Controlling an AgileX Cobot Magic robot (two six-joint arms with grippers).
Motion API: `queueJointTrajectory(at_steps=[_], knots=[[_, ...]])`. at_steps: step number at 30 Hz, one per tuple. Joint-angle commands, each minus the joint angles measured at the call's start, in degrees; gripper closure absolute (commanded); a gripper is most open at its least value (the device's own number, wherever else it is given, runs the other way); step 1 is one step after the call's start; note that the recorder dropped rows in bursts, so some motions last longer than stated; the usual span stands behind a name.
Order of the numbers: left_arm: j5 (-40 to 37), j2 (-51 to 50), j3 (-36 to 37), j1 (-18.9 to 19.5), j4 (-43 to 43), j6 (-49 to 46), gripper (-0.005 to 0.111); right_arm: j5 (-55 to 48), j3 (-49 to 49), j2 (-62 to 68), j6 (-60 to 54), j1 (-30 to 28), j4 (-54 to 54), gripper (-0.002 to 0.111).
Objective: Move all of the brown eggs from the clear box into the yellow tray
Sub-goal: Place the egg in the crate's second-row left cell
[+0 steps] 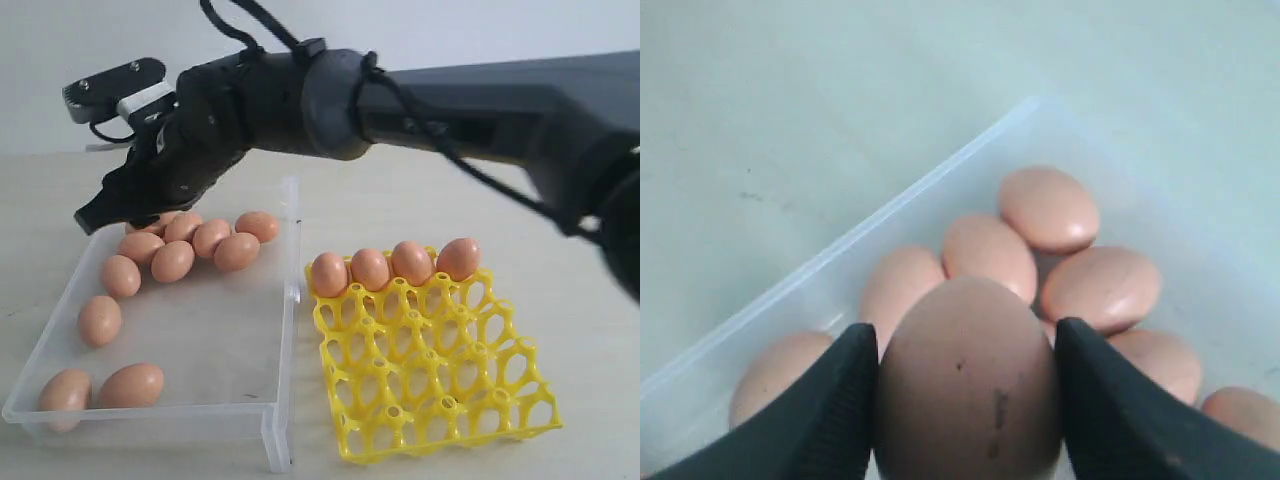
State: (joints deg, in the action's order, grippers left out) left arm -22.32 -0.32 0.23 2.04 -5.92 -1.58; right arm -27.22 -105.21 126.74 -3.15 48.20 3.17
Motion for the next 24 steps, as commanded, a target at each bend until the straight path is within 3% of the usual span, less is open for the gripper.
queueJointTrajectory(at_steps=[1,5,9,12,24], knots=[[0.5,0.3,-0.2,-0.4,0.1,0.3,0.107,21.8,21.6,-12.4,0.2,-2.1,-1.8,0.108],[0.5,0.3,-0.2,-0.4,0.1,0.3,0.107,45.7,46.7,-23.5,-1.2,-5.1,0.1,0.108],[0.5,0.3,-0.2,-0.4,0.1,0.3,0.107,54.5,61.6,-26.4,-11.0,-5.7,7.9,0.108],[0.5,0.3,-0.2,-0.4,0.1,0.3,0.107,58.8,66.8,-24.8,-12.3,-5.7,10.6,0.108],[0.5,0.3,-0.2,-0.4,0.1,0.3,0.107,62.1,67.1,-19.0,-13.4,-5.7,14.9,0.106]])
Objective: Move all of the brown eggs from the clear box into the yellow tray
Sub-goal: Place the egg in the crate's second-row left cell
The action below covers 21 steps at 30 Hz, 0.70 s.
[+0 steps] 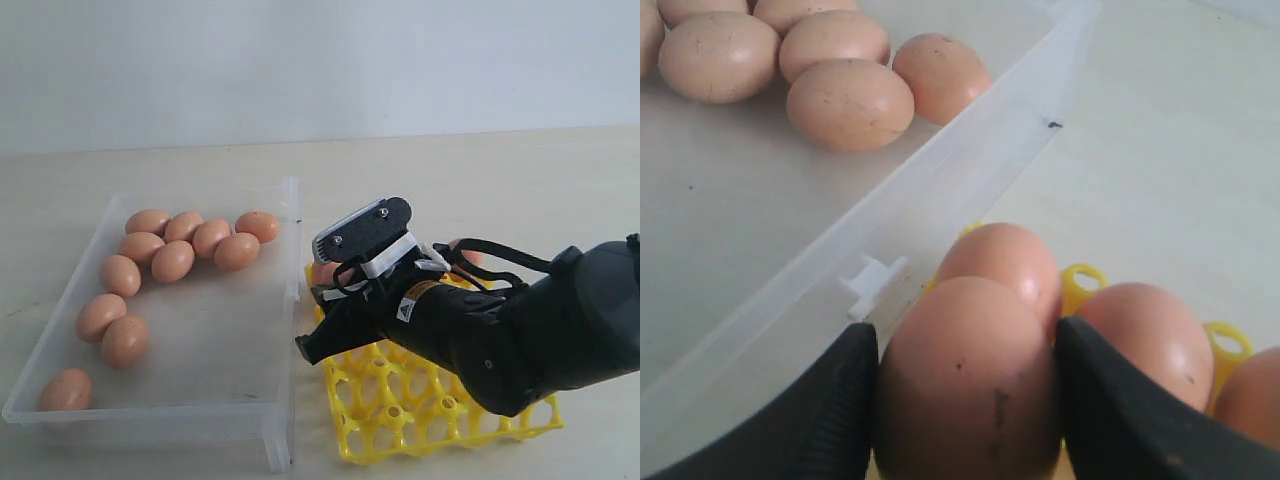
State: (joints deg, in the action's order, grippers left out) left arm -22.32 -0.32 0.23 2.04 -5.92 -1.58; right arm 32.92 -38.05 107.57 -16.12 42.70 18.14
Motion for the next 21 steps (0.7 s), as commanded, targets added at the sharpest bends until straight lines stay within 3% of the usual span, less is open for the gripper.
queueJointTrajectory(at_steps=[1,9,11,17,21], knots=[[0.5,0.3,-0.2,-0.4,0.1,0.3,0.107,1.9,0.0,0.2,-0.4,-0.2,-0.1,0.102],[0.5,0.3,-0.2,-0.4,0.1,0.3,0.107,1.9,0.0,0.3,-0.3,-0.2,-0.8,0.055],[0.5,0.3,-0.2,-0.4,0.1,0.3,0.107,1.9,0.0,0.3,-0.3,-0.2,-1.2,0.048],[0.5,0.3,-0.2,-0.4,0.1,0.3,0.107,-0.1,0.0,-1.8,-0.3,-0.2,-1.2,0.046],[0.5,0.3,-0.2,-0.4,0.1,0.3,0.107,-4.7,-1.0,-7.0,-0.3,-0.2,-1.0,0.061]])
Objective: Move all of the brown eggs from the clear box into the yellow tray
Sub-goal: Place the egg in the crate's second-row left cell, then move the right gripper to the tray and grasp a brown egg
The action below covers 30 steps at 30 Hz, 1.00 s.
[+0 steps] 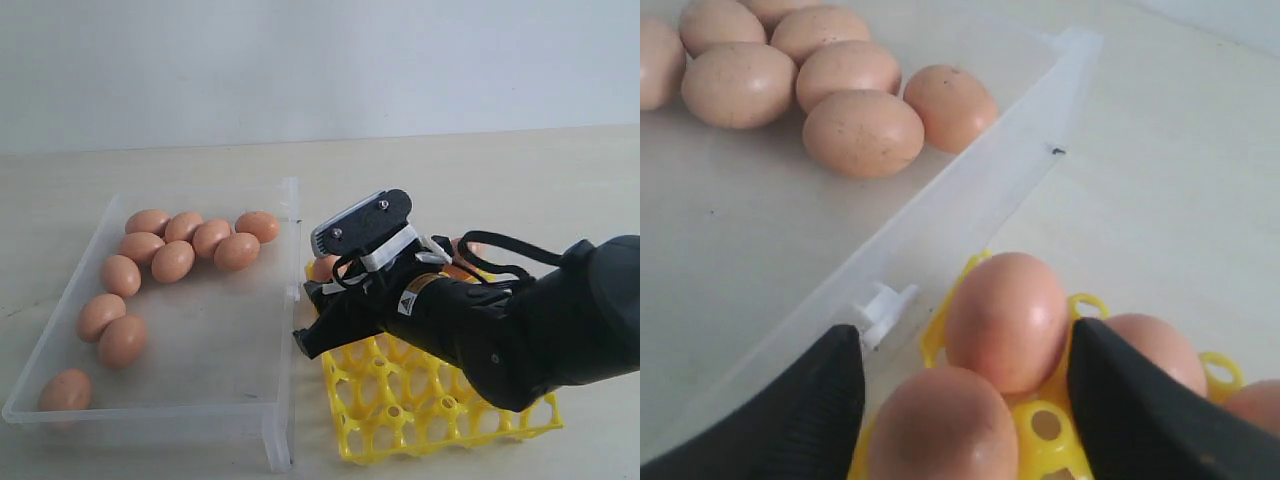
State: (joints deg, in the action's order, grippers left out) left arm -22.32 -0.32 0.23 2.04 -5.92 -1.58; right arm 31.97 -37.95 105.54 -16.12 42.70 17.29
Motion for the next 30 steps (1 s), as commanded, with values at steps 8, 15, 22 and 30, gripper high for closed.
queueJointTrajectory(at_steps=[8,15,22,30], knots=[[0.5,0.3,-0.2,-0.4,0.1,0.3,0.107,-44.9,-24.6,-6.8,0.2,1.2,-6.5,0.106],[0.5,0.3,-0.2,-0.4,0.1,0.3,0.107,-58.4,-45.6,5.7,5.9,5.1,-6.4,0.108],[0.5,0.3,-0.2,-0.4,0.1,0.3,0.107,-63.4,-58.5,18.4,10.6,7.6,4.0,0.084],[0.5,0.3,-0.2,-0.4,0.1,0.3,0.107,-67.2,-63.1,24.6,21.9,7.9,3.1,0.045]])
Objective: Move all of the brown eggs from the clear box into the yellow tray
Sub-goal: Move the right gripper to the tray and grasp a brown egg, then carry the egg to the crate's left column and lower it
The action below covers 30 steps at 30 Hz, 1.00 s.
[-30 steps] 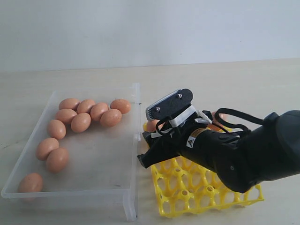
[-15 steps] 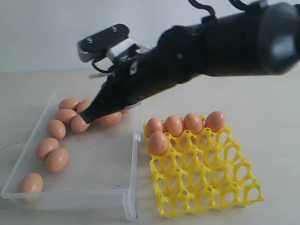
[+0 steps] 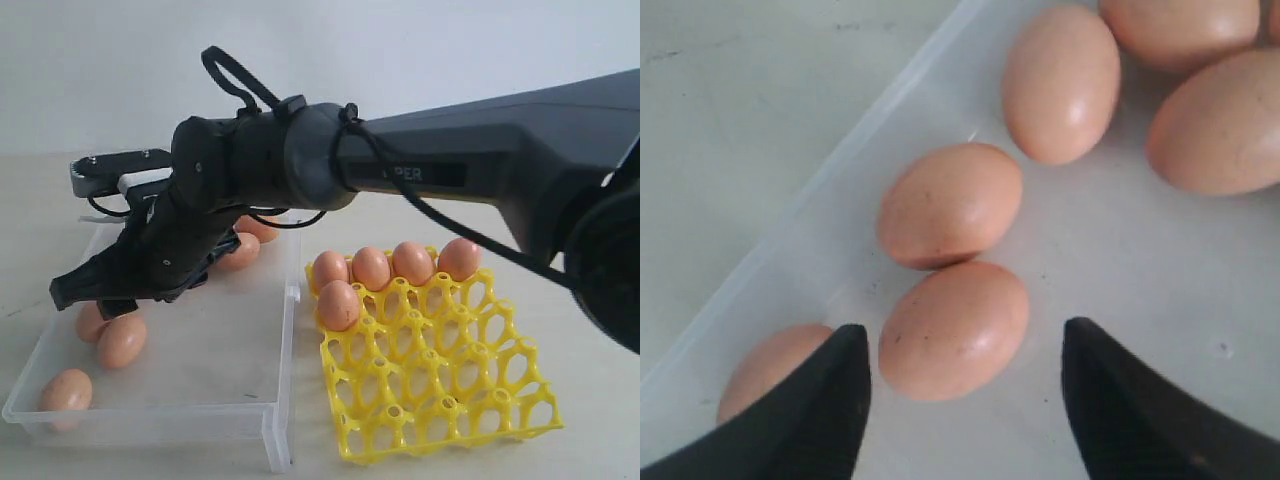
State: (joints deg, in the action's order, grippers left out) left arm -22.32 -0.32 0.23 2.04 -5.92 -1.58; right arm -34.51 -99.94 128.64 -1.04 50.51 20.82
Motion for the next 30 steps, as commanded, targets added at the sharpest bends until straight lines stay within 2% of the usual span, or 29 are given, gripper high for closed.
queueJointTrajectory(at_steps=[1,15,23,26,30], knots=[[0.5,0.3,-0.2,-0.4,0.1,0.3,0.107,-0.6,-1.1,1.8,7.1,0.1,-0.4,0.045],[0.5,0.3,-0.2,-0.4,0.1,0.3,0.107,2.3,-2.8,6.9,7.8,0.1,2.8,0.045],[0.5,0.3,-0.2,-0.4,0.1,0.3,0.107,-2.5,-8.1,10.8,7.8,0.1,3.2,0.047],[0.5,0.3,-0.2,-0.4,0.1,0.3,0.107,-2.2,-8.4,10.9,7.5,0.1,3.0,0.063],[0.5,0.3,-0.2,-0.4,0.1,0.3,0.107,-2.8,-8.4,10.3,6.2,0.1,2.5,0.107]])
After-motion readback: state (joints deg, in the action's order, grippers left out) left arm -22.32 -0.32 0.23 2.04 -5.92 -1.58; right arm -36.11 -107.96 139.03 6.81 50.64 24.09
